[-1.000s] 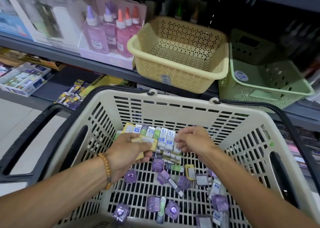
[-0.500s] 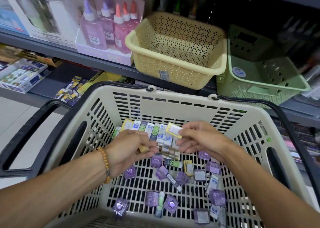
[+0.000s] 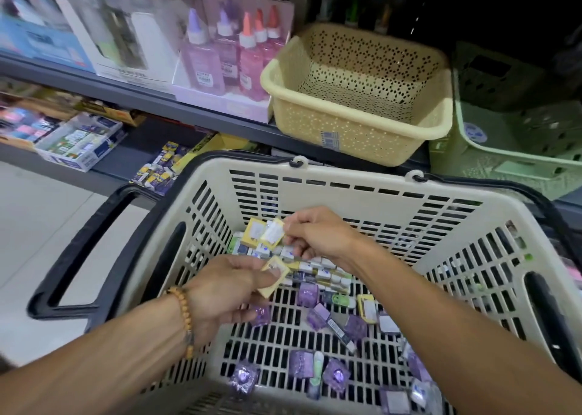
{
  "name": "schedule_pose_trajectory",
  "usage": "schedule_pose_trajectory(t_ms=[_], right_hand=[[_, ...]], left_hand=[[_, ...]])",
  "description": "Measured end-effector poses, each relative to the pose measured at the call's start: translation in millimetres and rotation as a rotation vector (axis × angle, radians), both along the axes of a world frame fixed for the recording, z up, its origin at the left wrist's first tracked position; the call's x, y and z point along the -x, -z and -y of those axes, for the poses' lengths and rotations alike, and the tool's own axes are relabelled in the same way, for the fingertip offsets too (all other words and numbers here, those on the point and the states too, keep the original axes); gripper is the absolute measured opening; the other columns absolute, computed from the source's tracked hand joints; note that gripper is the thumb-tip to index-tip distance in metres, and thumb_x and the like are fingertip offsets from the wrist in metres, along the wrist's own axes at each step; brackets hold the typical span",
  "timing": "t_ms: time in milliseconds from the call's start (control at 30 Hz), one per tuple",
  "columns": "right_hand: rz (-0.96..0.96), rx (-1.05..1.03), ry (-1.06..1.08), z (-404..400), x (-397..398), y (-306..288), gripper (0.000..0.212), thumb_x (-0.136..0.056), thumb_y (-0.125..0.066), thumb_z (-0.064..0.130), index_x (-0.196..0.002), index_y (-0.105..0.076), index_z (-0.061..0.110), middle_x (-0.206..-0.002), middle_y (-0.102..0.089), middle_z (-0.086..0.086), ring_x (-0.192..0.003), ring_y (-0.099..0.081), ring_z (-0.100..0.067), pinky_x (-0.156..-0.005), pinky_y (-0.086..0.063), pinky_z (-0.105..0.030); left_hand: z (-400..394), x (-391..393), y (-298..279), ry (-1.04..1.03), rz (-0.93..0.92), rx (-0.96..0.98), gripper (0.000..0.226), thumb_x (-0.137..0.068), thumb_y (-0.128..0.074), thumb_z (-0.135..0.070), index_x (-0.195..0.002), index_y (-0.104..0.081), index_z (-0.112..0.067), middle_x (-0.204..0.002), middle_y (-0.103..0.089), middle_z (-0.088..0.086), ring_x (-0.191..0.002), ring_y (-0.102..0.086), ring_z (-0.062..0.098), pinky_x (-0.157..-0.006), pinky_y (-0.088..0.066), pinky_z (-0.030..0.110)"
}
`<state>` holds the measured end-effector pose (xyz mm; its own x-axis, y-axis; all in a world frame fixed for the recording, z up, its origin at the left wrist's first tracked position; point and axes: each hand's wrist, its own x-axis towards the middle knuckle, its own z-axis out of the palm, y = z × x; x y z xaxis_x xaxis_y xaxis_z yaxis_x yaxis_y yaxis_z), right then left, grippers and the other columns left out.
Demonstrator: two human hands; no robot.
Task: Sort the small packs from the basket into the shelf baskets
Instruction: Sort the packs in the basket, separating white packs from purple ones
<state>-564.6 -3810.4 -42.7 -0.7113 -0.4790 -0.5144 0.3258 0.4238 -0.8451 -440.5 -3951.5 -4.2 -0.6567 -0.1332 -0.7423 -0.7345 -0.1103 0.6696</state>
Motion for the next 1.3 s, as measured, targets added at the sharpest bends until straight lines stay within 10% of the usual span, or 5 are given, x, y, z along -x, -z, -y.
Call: schedule_pose_trajectory(t_ms=[133,367,667,967,1300], right_hand=[[-0.066,-0.028,-0.025,-1.5,-5.2,-7.9,0.017,-0.1,-0.053,0.023,-0.111,-0.065,0.018,-0.089,-0.072,-0.002,-0.06,-0.065,-0.01,-0.052,-0.049,-0.021],[-0.06,-0.08,-0.263,-36.1,-35.4,-35.9,0.014,-0.091,-0.067,0.031,-0.085,-0.073,0.02,-0.074,-0.072,0.0,-0.063,-0.065,-0.007,-0.054,-0.05,-0.018],[-0.223,-0.309,-0.001,-149.0,-30.5,-74.2,0.019,-0.092,-0.066,0.032,-0.093,-0.069,0.012,-0.081,-0.07,0.002,-0.064,-0.067,-0.005,-0.059,-0.054,-0.018],[-0.362,-0.248,0.0,-172.7,-39.8,-82.0,0.02,-0.093,-0.065,0.031,-0.093,-0.069,0.011,-0.08,-0.069,-0.003,-0.062,-0.065,-0.005,-0.055,-0.053,-0.017],[-0.489,-0.254,-0.039,-165.9,-30.2,-94.1,0.022,-0.094,-0.064,0.03,-0.088,-0.068,0.01,-0.085,-0.072,-0.012,-0.068,-0.067,-0.013,-0.061,-0.057,-0.025]], left_hand=[[-4.3,1.6,-2.4,-0.018,-0.031,0.035,0.028,-0.078,-0.078,-0.014,-0.102,-0.063,-0.012,-0.084,-0.074,0.006,-0.06,-0.064,0.013,-0.046,-0.05,0.021],[-21.9,5.8,-2.6,0.1,-0.166,0.042,0.02,-0.08,-0.075,-0.01,-0.098,-0.069,-0.006,-0.079,-0.073,0.005,-0.064,-0.068,0.012,-0.058,-0.055,0.022],[-62.6,6.9,25.6,0.791,-0.406,0.335,0.017,-0.084,-0.072,-0.022,-0.1,-0.065,-0.021,-0.098,-0.067,-0.001,-0.093,-0.066,0.009,-0.079,-0.053,0.015],[-99.1,19.3,93.8,1.475,-0.541,1.053,0.075,-0.09,-0.052,-0.053,-0.152,-0.017,-0.029,-0.144,-0.041,0.002,-0.131,-0.038,0.026,-0.104,-0.032,0.039],[-94.4,13.7,104.7,1.366,-0.704,1.009,0.037,-0.092,-0.052,-0.049,-0.123,-0.038,-0.034,-0.088,-0.059,-0.012,-0.085,-0.057,0.012,-0.09,-0.034,0.033]])
